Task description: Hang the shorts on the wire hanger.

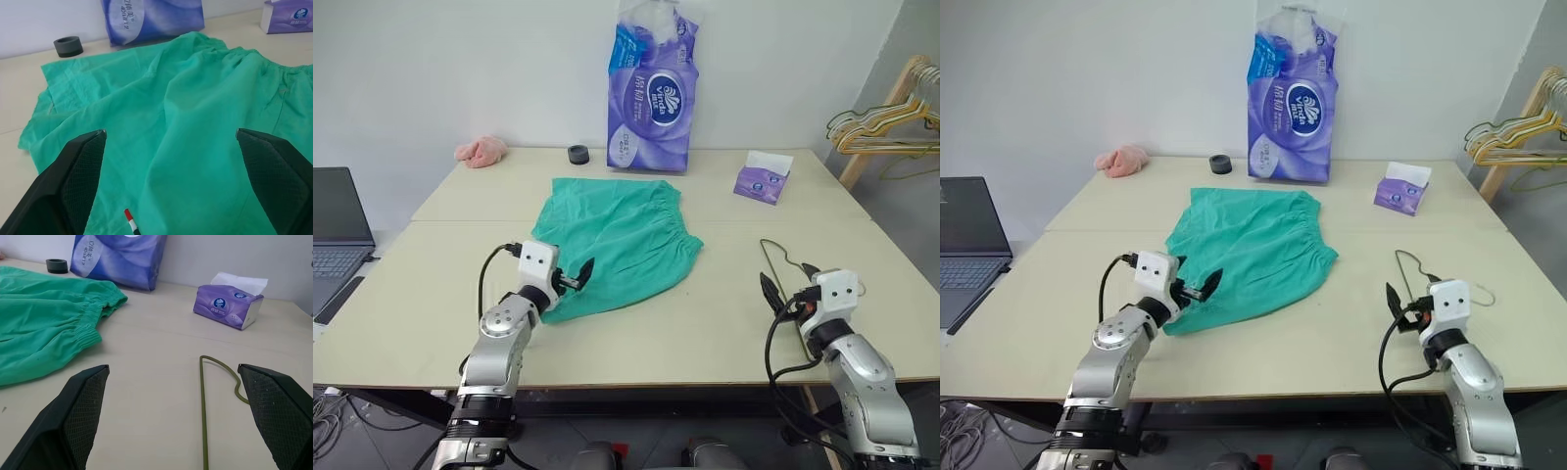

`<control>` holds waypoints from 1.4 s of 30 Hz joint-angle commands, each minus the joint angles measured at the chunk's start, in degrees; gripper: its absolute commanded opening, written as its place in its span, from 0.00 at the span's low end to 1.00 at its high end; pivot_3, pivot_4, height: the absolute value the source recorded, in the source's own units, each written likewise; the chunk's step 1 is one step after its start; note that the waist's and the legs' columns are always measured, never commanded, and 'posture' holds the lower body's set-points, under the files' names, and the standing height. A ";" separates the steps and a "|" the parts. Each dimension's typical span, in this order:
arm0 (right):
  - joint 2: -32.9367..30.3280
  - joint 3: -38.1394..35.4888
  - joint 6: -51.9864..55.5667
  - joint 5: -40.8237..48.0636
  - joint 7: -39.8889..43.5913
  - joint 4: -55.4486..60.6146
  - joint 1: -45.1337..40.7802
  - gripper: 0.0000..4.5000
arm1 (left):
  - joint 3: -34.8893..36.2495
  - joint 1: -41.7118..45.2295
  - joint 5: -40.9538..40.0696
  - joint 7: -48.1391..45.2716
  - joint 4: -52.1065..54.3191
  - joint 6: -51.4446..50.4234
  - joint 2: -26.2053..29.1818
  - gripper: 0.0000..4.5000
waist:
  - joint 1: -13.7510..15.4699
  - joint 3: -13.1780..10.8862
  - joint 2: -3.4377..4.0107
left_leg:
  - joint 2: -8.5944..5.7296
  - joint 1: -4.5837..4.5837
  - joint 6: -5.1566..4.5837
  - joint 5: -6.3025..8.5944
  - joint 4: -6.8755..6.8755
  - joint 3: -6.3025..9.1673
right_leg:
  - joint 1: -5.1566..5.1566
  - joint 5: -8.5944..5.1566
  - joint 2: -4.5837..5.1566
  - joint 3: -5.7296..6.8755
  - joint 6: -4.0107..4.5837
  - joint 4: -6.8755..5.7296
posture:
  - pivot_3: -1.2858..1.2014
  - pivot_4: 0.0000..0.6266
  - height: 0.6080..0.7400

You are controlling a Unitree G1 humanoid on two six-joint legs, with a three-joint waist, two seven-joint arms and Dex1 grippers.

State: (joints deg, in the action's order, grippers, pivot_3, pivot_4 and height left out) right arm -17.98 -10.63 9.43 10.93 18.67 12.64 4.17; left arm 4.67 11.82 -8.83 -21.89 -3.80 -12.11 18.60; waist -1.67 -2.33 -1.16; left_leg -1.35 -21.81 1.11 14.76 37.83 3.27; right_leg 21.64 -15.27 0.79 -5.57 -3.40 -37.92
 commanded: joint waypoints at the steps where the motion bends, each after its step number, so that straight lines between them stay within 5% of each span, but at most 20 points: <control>1: -0.46 -0.42 -0.21 0.74 0.18 1.87 -1.24 1.00 | 0.77 0.55 -0.01 0.61 2.04 1.32 0.00 1.00 | 0.01 0.00 0.00 | 0.00 0.00 0.00 0.00 0.00 0.00 | 0.00 0.00 0.00 0.00 0.00 0.00 | 0.51 0.02 1.00; 20: -2.16 4.14 -1.62 0.12 5.07 3.85 -1.31 1.00 | 2.14 -0.02 -2.10 -2.17 0.58 3.83 1.92 1.00 | 0.02 -0.01 0.01 | 0.00 0.00 0.01 0.01 0.00 0.00 | 0.01 -0.02 0.00 0.01 -0.02 0.01 | 0.51 0.02 1.00; 31: -10.88 10.30 -3.01 -0.35 16.99 9.39 -0.89 1.00 | -3.15 3.73 -5.63 -28.24 -3.42 -2.96 17.16 1.00 | -0.20 -0.03 0.04 | 0.03 0.00 0.01 0.03 0.00 -0.03 | 0.01 -0.30 -0.04 0.02 -0.12 0.03 | 0.50 0.00 1.00; 42: -17.00 16.41 -4.22 -1.98 25.20 11.11 -2.05 1.00 | -10.36 2.58 -3.00 -40.34 -3.32 -6.39 24.78 1.00 | -0.15 -0.04 0.04 | 0.07 0.00 0.00 0.09 0.01 -0.02 | 0.03 -0.38 -0.02 0.03 -0.08 0.01 | 0.50 0.00 1.00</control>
State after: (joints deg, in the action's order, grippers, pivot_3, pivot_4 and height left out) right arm -34.58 6.02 6.55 8.99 43.50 22.37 3.35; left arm -5.80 13.41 -12.75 -62.62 -7.43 -18.98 42.88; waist -1.82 -2.37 -1.12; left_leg -1.28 -21.82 1.11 14.85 37.84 3.26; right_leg 21.67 -15.65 0.78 -5.53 -3.48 -37.91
